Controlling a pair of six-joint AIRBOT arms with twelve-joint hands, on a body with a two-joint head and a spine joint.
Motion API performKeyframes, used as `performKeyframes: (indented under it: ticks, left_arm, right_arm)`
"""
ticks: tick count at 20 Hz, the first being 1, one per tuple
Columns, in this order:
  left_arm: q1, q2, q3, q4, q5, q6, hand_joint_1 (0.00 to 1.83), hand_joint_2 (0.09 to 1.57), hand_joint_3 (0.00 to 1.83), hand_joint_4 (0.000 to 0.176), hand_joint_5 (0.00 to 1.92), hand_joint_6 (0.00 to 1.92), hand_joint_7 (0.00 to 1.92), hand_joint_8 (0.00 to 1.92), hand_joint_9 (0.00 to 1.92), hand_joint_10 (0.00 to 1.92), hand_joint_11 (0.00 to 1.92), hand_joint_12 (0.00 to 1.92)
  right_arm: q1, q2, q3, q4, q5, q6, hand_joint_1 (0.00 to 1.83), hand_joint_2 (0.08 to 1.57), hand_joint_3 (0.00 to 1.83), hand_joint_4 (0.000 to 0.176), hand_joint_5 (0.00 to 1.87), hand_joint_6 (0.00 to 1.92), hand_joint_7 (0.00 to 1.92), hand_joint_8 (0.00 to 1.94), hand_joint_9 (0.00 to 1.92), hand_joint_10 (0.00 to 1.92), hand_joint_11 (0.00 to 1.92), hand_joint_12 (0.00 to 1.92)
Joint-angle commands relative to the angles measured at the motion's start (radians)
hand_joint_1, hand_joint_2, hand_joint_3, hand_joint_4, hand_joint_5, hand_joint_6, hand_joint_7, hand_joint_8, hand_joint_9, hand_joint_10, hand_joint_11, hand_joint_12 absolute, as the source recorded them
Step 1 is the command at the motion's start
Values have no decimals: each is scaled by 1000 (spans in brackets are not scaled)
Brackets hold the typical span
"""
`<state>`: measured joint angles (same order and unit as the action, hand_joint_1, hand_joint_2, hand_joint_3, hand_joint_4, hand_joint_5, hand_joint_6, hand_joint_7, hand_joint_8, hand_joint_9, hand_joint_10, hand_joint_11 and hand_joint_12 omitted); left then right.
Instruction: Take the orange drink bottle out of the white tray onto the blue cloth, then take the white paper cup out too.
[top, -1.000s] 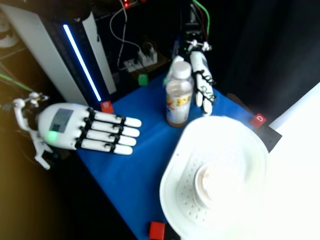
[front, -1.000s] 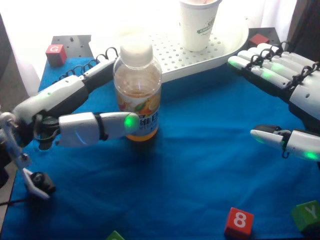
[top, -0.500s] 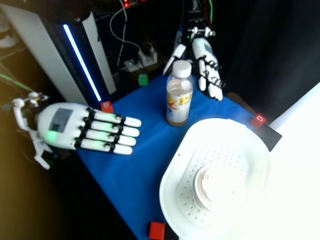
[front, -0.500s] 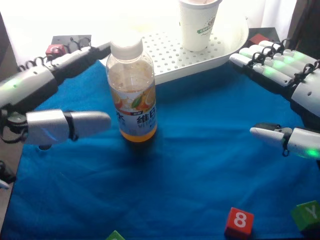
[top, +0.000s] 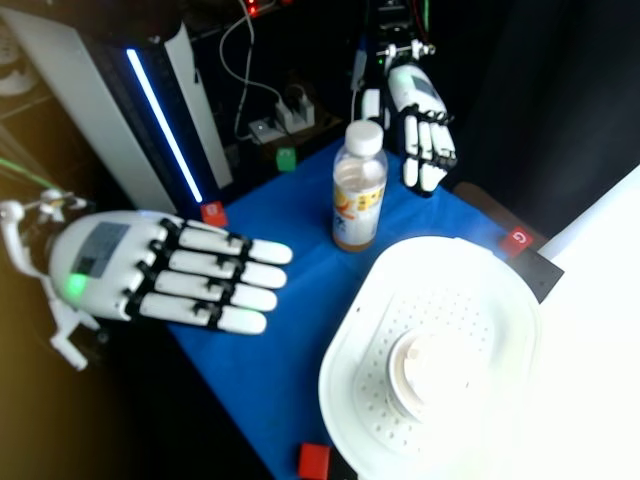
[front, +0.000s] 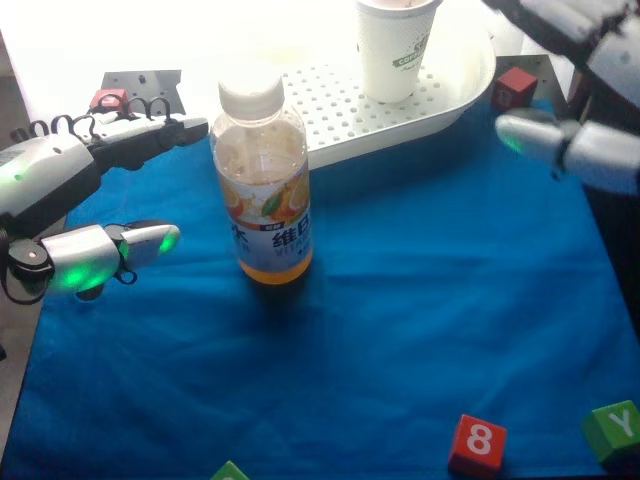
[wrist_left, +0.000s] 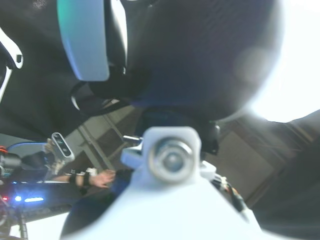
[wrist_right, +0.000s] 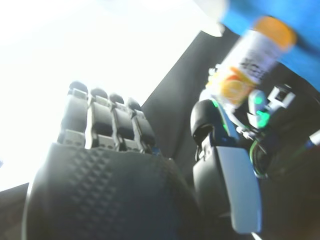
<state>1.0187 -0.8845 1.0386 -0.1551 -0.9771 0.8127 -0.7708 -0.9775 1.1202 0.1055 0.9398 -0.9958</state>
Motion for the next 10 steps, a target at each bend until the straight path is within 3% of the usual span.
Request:
performKeyframes:
  ticks: [1,3,4,5,6,7,8,9,10]
  left_arm:
    - [-1,-3,0,-14,-126,0,683,1333,1,63,186,4,168,1,0,446,0,947]
    - [12,-4,-2,-25,-143,1,655,1334,1,53,191,5,156,1,0,397,0,845]
    - [13,-8,-1,-27,-147,1,637,1342,4,33,198,8,158,2,0,386,0,834]
    - [13,-12,0,-27,-150,1,643,1340,0,26,209,10,169,5,14,409,0,962]
    - [13,-15,0,-27,-154,1,629,1339,0,39,221,11,167,3,2,469,0,1090]
    - [13,-16,0,-27,-158,1,646,1341,0,42,223,10,165,2,0,477,0,1108]
    - [13,-17,0,-27,-162,1,649,1351,1,48,214,5,149,1,0,427,0,995]
    - [13,-19,1,-27,-165,1,663,1356,2,45,198,6,144,0,7,366,0,884]
    - [13,-21,2,-27,-169,1,697,1345,0,52,202,9,153,3,15,349,0,866]
  right_arm:
    - [37,-17,22,-9,61,-1,463,1326,2,10,0,0,0,0,0,0,0,80]
    - [145,-95,108,-49,-64,-1,505,1313,0,42,0,0,0,0,0,0,0,2]
    - [181,-127,144,-57,-107,-1,587,1287,0,32,0,0,0,0,0,0,0,0]
    - [213,-168,190,-57,-149,-6,617,1275,0,16,0,0,0,0,0,0,1,0]
    - [241,-206,231,-56,-186,-22,612,1263,0,0,0,0,0,0,0,0,14,7]
    - [260,-227,258,-55,-215,-42,620,1265,0,0,0,0,0,0,0,0,2,1]
    - [299,-257,290,-38,-266,-110,598,1262,0,0,0,0,0,0,0,0,0,0]
    - [315,-274,309,-33,-289,-139,582,1253,0,0,0,0,0,0,0,0,0,0]
    - [327,-296,336,-21,-311,-152,578,1249,0,0,0,0,0,0,0,0,0,0]
